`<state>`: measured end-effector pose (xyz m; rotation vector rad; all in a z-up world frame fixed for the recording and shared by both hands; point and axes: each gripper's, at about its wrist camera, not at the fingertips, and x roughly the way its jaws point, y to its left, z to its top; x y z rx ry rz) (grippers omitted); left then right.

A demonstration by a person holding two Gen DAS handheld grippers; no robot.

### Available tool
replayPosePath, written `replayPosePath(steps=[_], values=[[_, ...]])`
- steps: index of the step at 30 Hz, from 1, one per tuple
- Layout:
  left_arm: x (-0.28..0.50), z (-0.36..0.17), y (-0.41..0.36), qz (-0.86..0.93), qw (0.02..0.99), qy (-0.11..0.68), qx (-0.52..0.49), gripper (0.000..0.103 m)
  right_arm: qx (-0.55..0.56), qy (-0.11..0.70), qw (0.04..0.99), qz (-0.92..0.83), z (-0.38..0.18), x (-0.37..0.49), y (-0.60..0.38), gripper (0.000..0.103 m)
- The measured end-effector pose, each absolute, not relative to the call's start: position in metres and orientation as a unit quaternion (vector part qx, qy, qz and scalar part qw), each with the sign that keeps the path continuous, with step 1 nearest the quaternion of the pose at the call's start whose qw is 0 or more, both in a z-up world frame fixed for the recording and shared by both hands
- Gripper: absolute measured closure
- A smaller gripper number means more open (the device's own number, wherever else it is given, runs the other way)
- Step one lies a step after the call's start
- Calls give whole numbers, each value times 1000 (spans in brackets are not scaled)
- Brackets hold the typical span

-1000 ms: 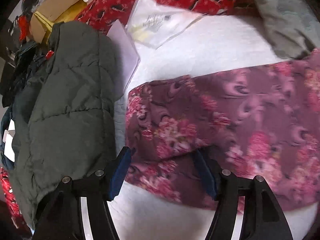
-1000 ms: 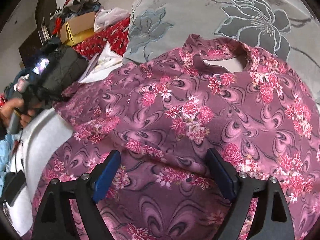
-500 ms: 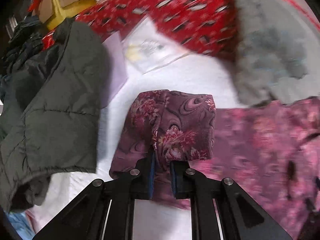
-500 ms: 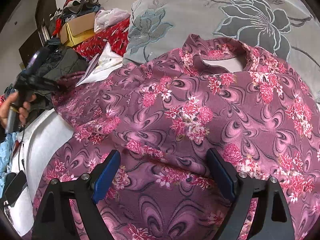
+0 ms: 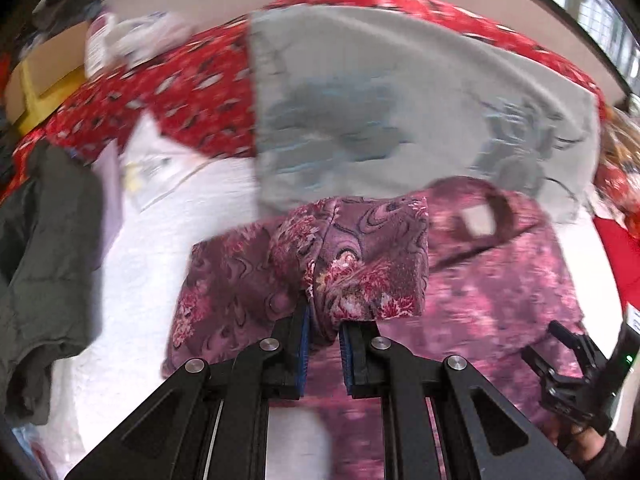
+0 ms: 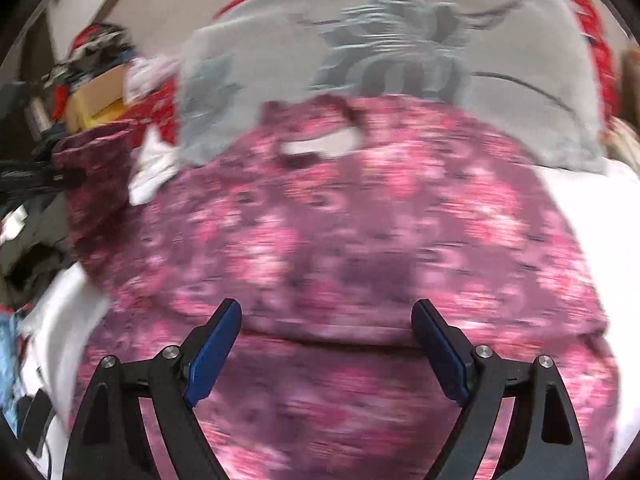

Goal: Fold small clothes

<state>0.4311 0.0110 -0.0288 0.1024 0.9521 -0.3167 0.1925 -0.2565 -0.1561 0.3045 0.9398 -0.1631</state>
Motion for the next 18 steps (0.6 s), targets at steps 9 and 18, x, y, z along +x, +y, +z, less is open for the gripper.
replayPosePath(steps=[9, 18], values=[[402, -22, -73, -222, 856, 465, 39, 91, 187, 443, 868, -128, -174, 148, -305, 14], [405, -103, -145, -207, 807, 553, 30, 88, 195, 439, 868, -123, -173, 147, -307, 14]])
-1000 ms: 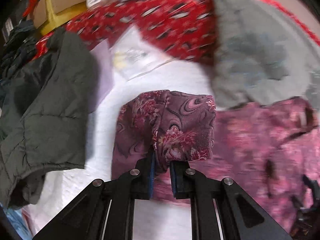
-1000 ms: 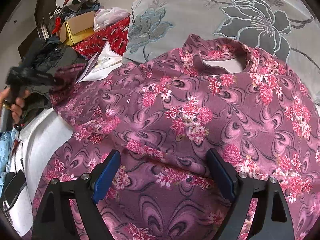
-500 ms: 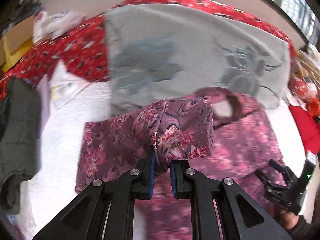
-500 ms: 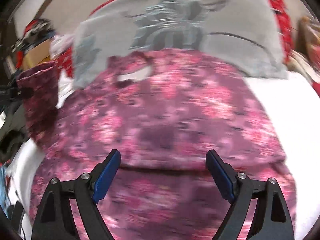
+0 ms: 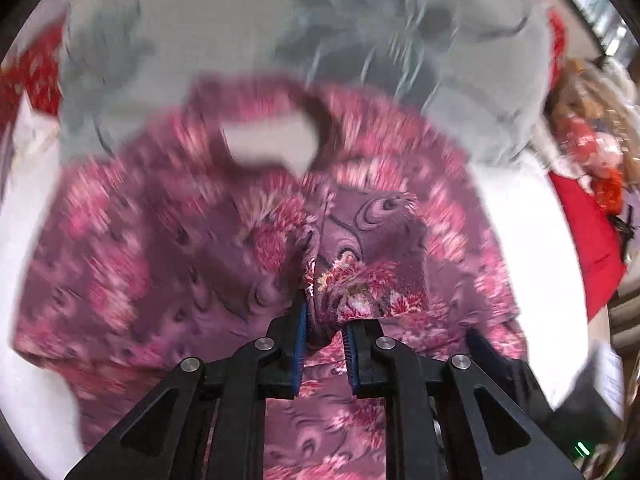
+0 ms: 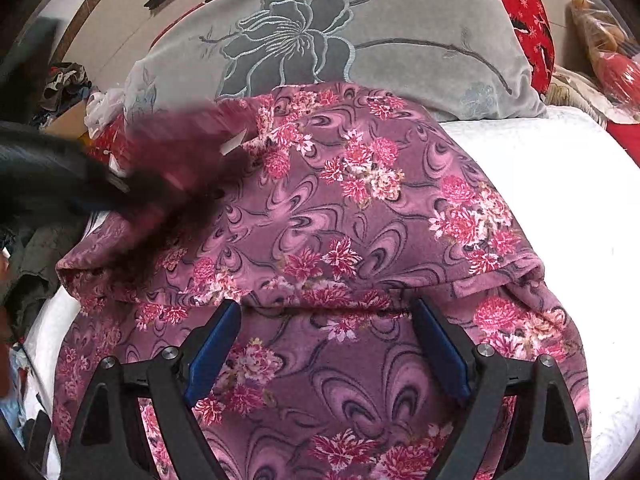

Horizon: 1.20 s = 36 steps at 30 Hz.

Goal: Fold small clothes

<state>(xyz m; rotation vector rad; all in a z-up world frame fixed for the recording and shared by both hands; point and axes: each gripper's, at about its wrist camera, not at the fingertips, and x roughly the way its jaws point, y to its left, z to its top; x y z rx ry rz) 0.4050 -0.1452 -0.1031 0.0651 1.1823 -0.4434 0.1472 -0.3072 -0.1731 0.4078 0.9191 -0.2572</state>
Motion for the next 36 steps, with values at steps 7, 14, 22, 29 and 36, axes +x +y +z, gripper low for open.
replayPosePath(steps=[7, 14, 22, 29, 36], values=[[402, -102, -105, -230, 783, 578, -17, 76, 187, 450, 865, -120, -173, 150, -305, 12], [369, -88, 27, -210, 808, 538, -118, 56, 325, 408, 846, -115, -156, 143, -343, 11], [362, -125, 116, -144, 784, 560, -224, 59, 346, 433, 827, -89, -173, 216, -324, 14], [362, -124, 132, -152, 781, 556, -243, 58, 298, 430, 851, -52, -151, 229, -305, 87], [359, -131, 135, -151, 780, 552, -255, 58, 290, 403, 861, -109, -124, 204, -366, 87]])
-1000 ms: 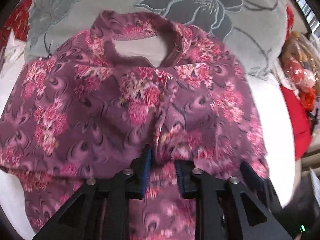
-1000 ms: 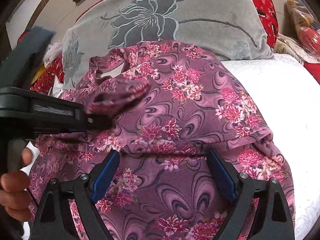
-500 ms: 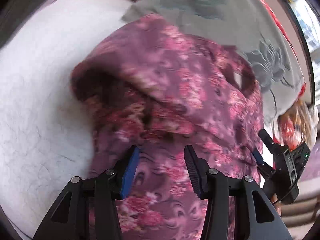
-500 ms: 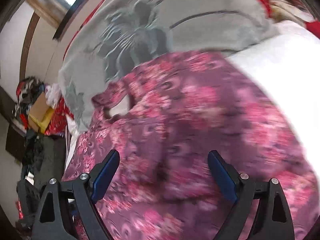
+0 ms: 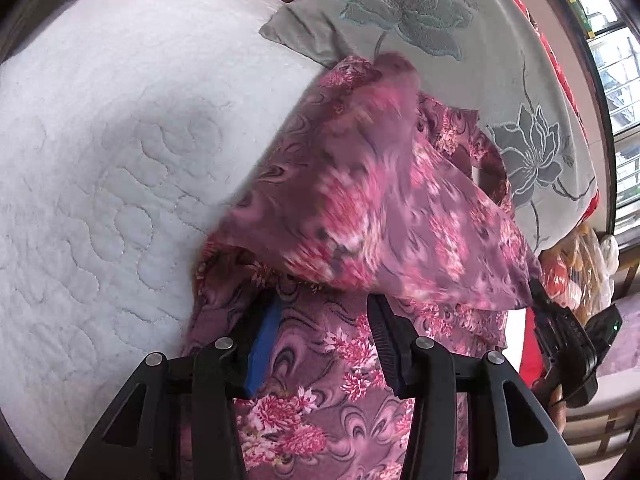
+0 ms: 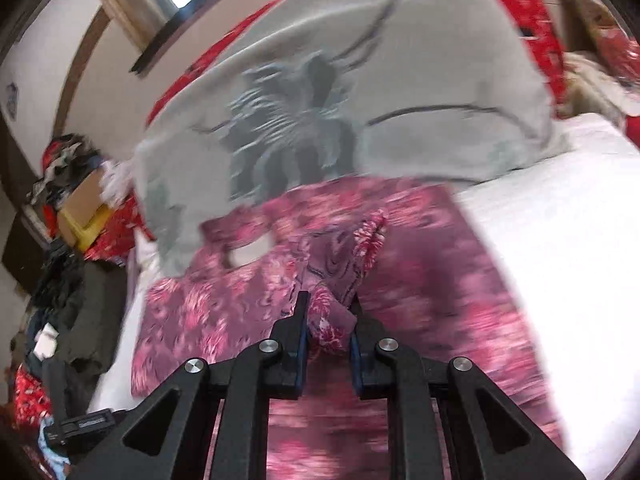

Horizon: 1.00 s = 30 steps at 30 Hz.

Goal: Fold small clothes

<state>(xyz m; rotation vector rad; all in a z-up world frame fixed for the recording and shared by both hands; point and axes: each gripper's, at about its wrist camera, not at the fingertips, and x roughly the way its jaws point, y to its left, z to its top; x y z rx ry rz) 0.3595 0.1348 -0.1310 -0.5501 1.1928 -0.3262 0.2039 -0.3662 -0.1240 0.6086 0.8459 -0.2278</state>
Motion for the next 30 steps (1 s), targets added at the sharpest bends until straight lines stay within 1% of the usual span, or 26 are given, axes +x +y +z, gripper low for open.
replayPosePath(steps=[5, 9, 10, 13, 14, 15, 18, 19, 21, 23, 24, 26, 28, 29, 30], values=[[346, -127, 139, -154, 779, 555, -247, 58, 280, 418, 852, -146, -137, 188, -392, 87], [334, -115, 143, -171, 777, 552, -249, 58, 300, 439, 831, -167, -157, 176, -409, 87], [332, -110, 143, -178, 779, 547, -250, 58, 307, 436, 829, -168, -156, 174, -410, 87], [331, -94, 144, -183, 793, 531, -238, 57, 323, 381, 853, -151, -135, 161, -406, 87], [332, -92, 143, -179, 797, 528, -233, 56, 320, 375, 857, -150, -133, 158, -404, 87], [335, -92, 143, -173, 800, 528, -228, 56, 314, 386, 854, -151, -136, 158, -403, 87], [341, -97, 144, -157, 793, 544, -226, 57, 296, 466, 819, -159, -165, 159, -405, 87], [344, -98, 144, -153, 790, 548, -227, 57, 304, 471, 815, -149, -168, 155, -406, 86], [349, -99, 143, -148, 790, 549, -229, 57, 293, 461, 821, -167, -154, 151, -407, 77], [356, -96, 139, -144, 794, 547, -224, 57, 279, 429, 838, -190, -134, 147, -407, 77], [362, -96, 133, -141, 796, 546, -222, 57, 279, 400, 853, -183, -122, 146, -406, 77], [371, -98, 123, -133, 799, 549, -207, 56, 279, 377, 867, -165, -112, 151, -403, 77], [377, -107, 114, -122, 797, 560, -191, 56, 274, 386, 870, -136, -115, 164, -395, 74], [379, -114, 108, -120, 794, 567, -182, 56, 265, 398, 868, -130, -122, 169, -390, 74], [380, -120, 102, -115, 796, 569, -170, 56, 258, 417, 863, -123, -134, 175, -385, 71]])
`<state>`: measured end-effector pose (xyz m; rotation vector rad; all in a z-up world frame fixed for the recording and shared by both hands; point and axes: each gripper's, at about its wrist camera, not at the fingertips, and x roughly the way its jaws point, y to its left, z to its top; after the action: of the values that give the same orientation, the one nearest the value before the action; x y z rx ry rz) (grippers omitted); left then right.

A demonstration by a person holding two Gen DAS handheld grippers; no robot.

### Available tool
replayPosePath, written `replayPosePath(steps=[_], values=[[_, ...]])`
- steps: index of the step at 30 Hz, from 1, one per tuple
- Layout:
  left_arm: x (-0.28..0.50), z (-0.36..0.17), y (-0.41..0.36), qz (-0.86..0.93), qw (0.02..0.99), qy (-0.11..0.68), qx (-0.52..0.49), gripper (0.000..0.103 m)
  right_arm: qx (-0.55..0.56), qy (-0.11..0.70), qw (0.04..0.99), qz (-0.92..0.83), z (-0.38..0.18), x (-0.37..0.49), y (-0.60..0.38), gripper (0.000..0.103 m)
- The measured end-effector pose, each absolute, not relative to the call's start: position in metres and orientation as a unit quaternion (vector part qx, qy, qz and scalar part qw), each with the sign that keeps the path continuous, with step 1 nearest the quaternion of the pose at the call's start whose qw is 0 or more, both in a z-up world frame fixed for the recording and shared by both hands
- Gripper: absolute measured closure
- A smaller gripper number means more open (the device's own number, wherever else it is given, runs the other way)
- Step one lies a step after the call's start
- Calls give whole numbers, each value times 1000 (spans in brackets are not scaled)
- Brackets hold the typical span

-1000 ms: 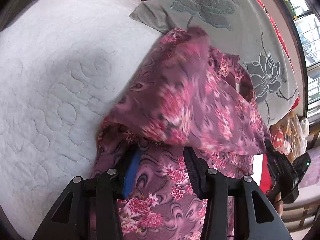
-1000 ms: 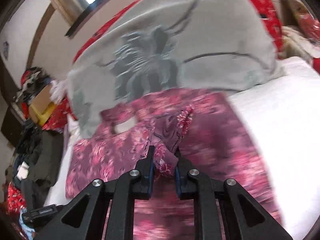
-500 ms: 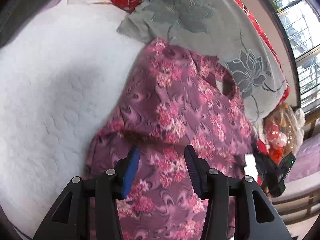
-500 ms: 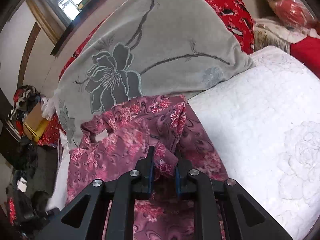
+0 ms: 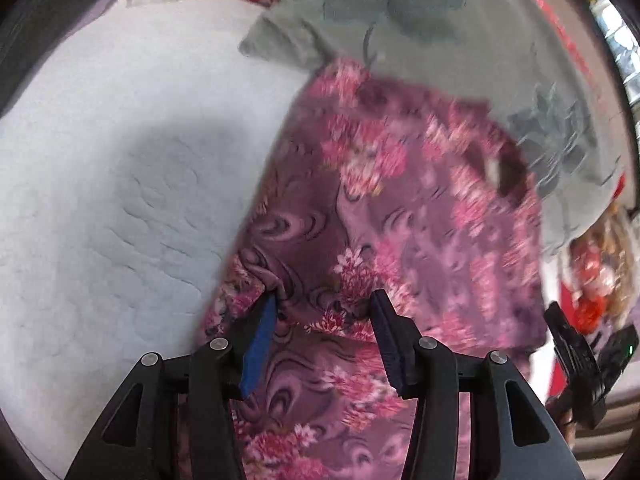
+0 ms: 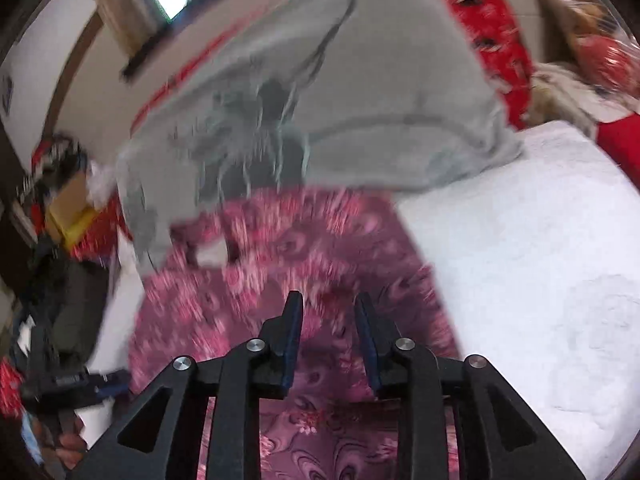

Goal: Fold small clothes

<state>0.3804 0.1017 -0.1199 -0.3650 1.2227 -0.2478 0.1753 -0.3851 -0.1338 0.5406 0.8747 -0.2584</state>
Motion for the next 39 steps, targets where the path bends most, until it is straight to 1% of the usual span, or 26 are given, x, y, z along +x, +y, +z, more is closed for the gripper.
replayPosePath(steps=[1, 2, 3, 5, 8, 10, 13, 15, 17, 18, 20, 21, 22, 23, 26, 27, 29, 31, 33, 34, 35, 36, 39], values=[[378, -119, 98, -116, 803, 563, -156, 56, 253, 461, 842, -116, -156, 184, -380, 68], [376, -116, 94, -120, 809, 559, -137, 56, 247, 496, 823, -122, -171, 189, -377, 69], [374, -114, 92, -125, 810, 559, -125, 56, 235, 488, 831, -130, -172, 187, -374, 70], [369, -110, 95, -138, 810, 555, -126, 56, 216, 467, 844, -153, -153, 191, -364, 66], [372, -109, 105, -140, 808, 549, -159, 56, 221, 432, 870, -92, -130, 211, -339, 65], [372, -113, 109, -144, 802, 552, -178, 56, 208, 436, 875, -26, -121, 245, -310, 61], [372, -122, 111, -148, 800, 553, -179, 57, 206, 447, 869, 53, -120, 298, -268, 60], [372, -123, 113, -157, 801, 548, -181, 57, 204, 451, 865, 80, -123, 331, -240, 59], [373, -126, 117, -166, 798, 546, -192, 57, 212, 456, 856, 122, -132, 363, -215, 59], [373, -127, 120, -171, 797, 545, -198, 56, 209, 465, 849, 140, -141, 377, -203, 65], [374, -131, 124, -180, 794, 542, -209, 56, 179, 497, 838, 136, -160, 386, -184, 69], [374, -132, 125, -183, 793, 540, -212, 56, 152, 522, 831, 116, -173, 394, -176, 76], [375, -133, 127, -187, 794, 538, -213, 56, 118, 553, 821, 79, -192, 402, -173, 79], [374, -133, 128, -191, 794, 537, -212, 56, 112, 568, 813, 63, -206, 406, -175, 86], [371, -127, 135, -204, 795, 531, -211, 59, 159, 525, 835, 42, -188, 397, -194, 86], [370, -121, 138, -208, 799, 524, -211, 59, 167, 519, 837, 40, -179, 388, -202, 79], [369, -110, 140, -202, 814, 505, -203, 57, 168, 510, 842, 56, -161, 362, -214, 79], [370, -109, 136, -187, 822, 502, -194, 53, 180, 505, 842, 65, -155, 332, -228, 77], [374, -121, 124, -163, 814, 531, -170, 54, 199, 520, 829, 54, -159, 301, -246, 63], [374, -125, 118, -154, 814, 538, -155, 55, 194, 546, 814, 33, -167, 286, -258, 63], [371, -122, 112, -147, 820, 535, -138, 55, 189, 558, 808, 24, -169, 274, -264, 73], [367, -117, 105, -142, 823, 537, -119, 55, 193, 551, 811, 26, -165, 259, -273, 77], [351, -113, 96, -164, 805, 555, -128, 53, 234, 510, 827, -29, -138, 208, -313, 66]])
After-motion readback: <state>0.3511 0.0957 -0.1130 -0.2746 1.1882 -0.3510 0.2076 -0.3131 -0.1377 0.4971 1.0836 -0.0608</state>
